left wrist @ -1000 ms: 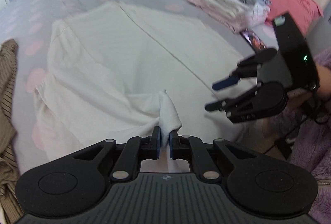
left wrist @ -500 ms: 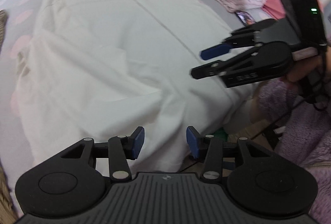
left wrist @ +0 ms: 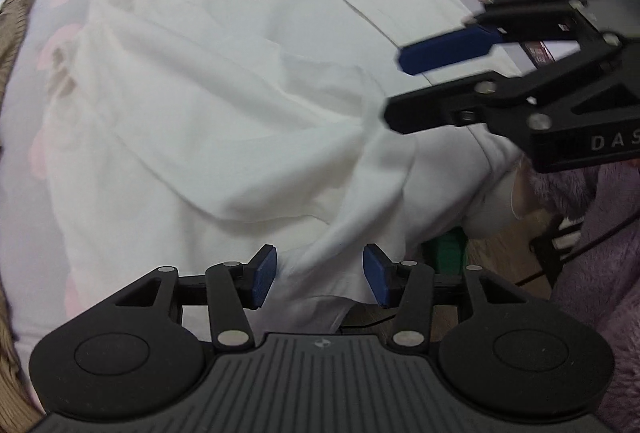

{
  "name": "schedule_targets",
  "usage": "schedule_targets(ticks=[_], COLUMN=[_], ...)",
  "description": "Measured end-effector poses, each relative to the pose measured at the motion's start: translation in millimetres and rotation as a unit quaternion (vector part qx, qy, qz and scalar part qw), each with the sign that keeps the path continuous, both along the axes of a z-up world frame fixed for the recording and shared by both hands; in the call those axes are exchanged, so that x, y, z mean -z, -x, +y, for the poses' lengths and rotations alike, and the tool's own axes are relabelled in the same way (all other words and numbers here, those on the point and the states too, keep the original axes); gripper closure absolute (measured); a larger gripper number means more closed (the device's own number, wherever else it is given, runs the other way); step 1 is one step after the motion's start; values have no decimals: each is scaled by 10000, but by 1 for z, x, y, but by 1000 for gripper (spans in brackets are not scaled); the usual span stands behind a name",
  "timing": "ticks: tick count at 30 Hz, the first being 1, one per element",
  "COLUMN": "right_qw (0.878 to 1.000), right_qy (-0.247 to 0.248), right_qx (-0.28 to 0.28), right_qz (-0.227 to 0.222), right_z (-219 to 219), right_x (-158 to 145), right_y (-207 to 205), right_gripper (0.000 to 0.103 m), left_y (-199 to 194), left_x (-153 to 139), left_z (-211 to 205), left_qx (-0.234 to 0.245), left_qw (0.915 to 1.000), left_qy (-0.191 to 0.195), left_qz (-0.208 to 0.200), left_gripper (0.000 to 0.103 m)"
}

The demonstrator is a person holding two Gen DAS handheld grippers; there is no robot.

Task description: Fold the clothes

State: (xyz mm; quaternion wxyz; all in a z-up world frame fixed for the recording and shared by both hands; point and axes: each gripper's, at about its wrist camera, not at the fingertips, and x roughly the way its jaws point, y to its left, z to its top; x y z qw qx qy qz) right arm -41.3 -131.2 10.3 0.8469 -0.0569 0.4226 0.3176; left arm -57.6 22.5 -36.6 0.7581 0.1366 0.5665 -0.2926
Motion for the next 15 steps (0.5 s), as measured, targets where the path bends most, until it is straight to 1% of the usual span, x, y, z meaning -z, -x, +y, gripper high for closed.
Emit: schedule_targets(ticks=[1,3,4,5,7,9,12,15], right_qw=[10000,9997,9994,9991,9983,9972,9950,9936], right_qy=[73,218,291,364,509,654,872,922], right_qx=[34,101,135,169,236,304,404,587], right_qz=[23,69,92,115,161,207,276,285], right_z=[-2,-5,-6,-8,-11,-14,-18,-28], right_x=[3,8,11,14,20,25,34,36], right_y=[-1,-3,-4,-5,-7,-10,-13,-14], right_gripper=[56,58,58,58,58,58,58,57], left_y=[1,1,1,1,0,1,2,5], left_x=[3,9,10,11,11,8,3,0], left_z=[-4,-8,-9,-10,-12,-18,-28,-42], left_qx=[91,205,241,269,321,391,506,670], left_qw=[9999,9997,9996,9995,9989,9974,9932,9888], left_qy=[-60,-99,-68,-13,184,474,909,1200], left_qz=[6,60,108,167,281,388,525,583], left_gripper=[58,62,76,86,89,92,92,92])
